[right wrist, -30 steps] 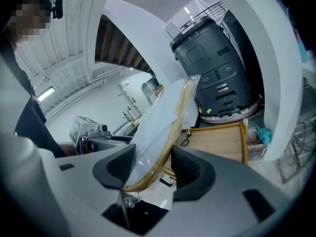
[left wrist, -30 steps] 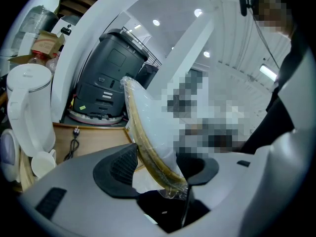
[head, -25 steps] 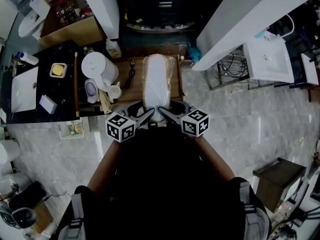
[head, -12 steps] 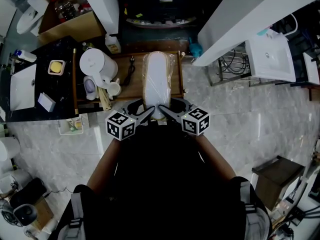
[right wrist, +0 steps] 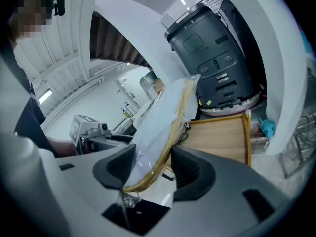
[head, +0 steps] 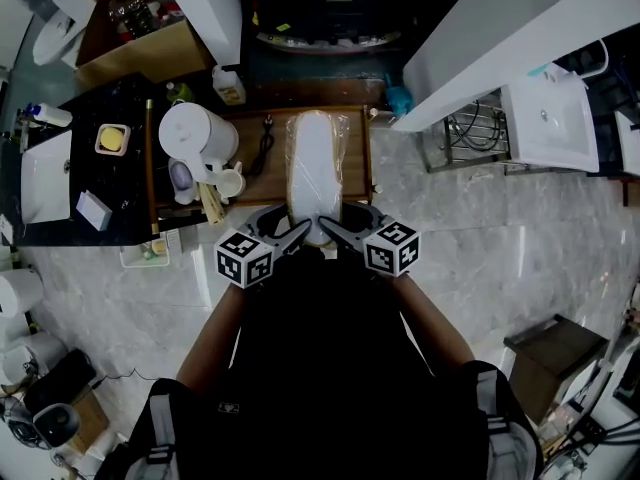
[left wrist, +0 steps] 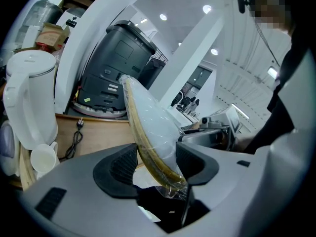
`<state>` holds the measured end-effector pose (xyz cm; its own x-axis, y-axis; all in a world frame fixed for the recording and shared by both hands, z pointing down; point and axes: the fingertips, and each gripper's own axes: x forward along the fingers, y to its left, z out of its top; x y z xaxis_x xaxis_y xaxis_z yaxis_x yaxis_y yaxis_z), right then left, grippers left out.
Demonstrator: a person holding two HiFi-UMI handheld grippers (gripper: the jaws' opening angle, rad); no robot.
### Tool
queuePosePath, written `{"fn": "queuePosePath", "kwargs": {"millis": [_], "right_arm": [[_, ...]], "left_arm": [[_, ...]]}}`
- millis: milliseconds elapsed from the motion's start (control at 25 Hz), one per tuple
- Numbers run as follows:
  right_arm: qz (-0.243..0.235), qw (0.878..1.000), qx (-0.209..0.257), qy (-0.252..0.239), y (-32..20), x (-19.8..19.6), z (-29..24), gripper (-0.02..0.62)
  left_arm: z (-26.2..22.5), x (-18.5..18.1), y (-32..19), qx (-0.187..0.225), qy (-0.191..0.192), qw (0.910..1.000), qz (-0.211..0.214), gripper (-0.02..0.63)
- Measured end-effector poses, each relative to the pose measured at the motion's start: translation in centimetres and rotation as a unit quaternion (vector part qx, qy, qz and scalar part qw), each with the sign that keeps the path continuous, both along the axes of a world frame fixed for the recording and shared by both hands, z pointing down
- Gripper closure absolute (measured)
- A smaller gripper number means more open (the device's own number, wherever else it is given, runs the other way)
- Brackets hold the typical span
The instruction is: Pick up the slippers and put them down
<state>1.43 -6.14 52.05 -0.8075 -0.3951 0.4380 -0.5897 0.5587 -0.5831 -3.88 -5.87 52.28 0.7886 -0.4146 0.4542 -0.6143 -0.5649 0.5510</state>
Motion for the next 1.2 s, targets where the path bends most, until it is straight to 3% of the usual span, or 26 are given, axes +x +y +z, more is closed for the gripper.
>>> {"fn": "queuePosePath", "kwargs": {"millis": [440, 1200], "right_arm": [[-0.025, 0.999, -0.032, 0.003, -3.5, -0.6, 3.4, 0.37], [-0.028, 0.995, -0.087, 0.034, -7.6, 0.2, 11.1, 0.371]], "left_arm": [[3.2, -0.6, -3.2, -0.028, -0.017, 0.9994, -0.013, 0.359], [11.1, 0.3, -7.3, -0.083, -0.041, 0.9957, -0.005, 0.359]]}}
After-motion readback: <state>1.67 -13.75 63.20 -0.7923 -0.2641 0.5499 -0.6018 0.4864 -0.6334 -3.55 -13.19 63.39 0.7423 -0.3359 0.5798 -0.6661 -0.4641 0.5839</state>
